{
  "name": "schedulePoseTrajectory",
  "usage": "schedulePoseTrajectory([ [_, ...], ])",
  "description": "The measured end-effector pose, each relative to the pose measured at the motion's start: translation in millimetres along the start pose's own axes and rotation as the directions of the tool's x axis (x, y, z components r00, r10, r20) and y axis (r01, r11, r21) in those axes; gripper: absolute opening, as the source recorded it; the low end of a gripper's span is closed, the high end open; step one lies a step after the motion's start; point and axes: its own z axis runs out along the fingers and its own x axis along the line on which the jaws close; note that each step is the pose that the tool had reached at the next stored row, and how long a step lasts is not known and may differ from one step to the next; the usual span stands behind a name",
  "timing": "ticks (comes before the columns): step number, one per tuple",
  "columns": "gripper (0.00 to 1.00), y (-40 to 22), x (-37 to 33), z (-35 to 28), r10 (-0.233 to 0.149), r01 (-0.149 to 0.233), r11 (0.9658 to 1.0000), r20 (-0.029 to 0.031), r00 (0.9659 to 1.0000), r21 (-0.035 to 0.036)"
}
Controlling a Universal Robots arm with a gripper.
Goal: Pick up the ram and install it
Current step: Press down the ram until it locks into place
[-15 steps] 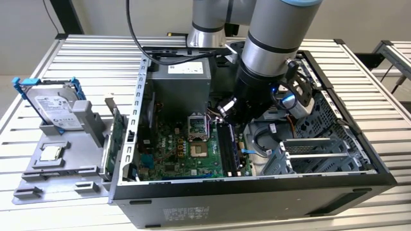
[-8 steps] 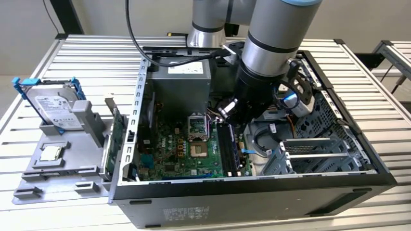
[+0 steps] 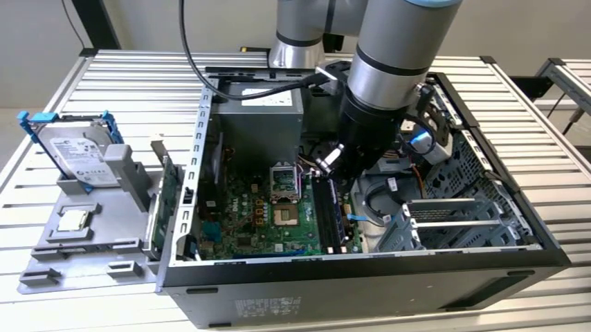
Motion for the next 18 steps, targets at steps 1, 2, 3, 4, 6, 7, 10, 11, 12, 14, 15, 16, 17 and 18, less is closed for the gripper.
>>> schedulePoseTrajectory([
  [1, 0.00, 0.0, 0.0, 0.0, -0.011, 0.011, 0.9999, -0.0004, 0.9999, 0.0012],
  [2, 0.00, 0.0, 0.0, 0.0, -0.022, 0.022, 0.9997, -0.0008, 0.9997, 0.0024],
  [3, 0.00, 0.0, 0.0, 0.0, -0.035, 0.035, 0.9994, -0.0010, 0.9994, 0.0033],
  [4, 0.00, 0.0, 0.0, -0.1, -0.047, 0.047, 0.9989, -0.0013, 0.9989, 0.0042],
  [6, 0.00, 0.0, 0.0, 0.0, -0.069, 0.069, 0.9976, -0.0017, 0.9976, 0.0060],
  [7, 0.00, 0.0, 0.0, 0.0, -0.079, 0.079, 0.9969, -0.0023, 0.9969, 0.0073],
  [10, 0.00, 0.0, 0.0, -0.3, -0.111, 0.111, 0.9938, -0.0033, 0.9938, 0.0101],
  [11, 0.00, 0.0, 0.0, -0.3, -0.121, 0.121, 0.9926, -0.0035, 0.9926, 0.0110],
  [12, 0.00, 0.0, 0.0, -0.3, -0.131, 0.131, 0.9913, -0.0039, 0.9914, 0.0120],
  [14, 0.00, 0.0, 0.0, -0.3, -0.151, 0.151, 0.9884, -0.0046, 0.9885, 0.0142],
  [15, 0.00, 0.0, 0.0, -0.3, -0.161, 0.161, 0.9868, -0.0050, 0.9869, 0.0155],
  [16, 0.00, 0.0, 0.0, -0.3, -0.171, 0.171, 0.9851, -0.0056, 0.9852, 0.0171],
  [17, 0.00, 0.0, 0.0, -0.4, -0.181, 0.181, 0.9833, -0.0063, 0.9834, 0.0186],
  [18, 0.00, 0.0, 0.0, -0.4, -0.191, 0.191, 0.9813, -0.0071, 0.9815, 0.0202],
])
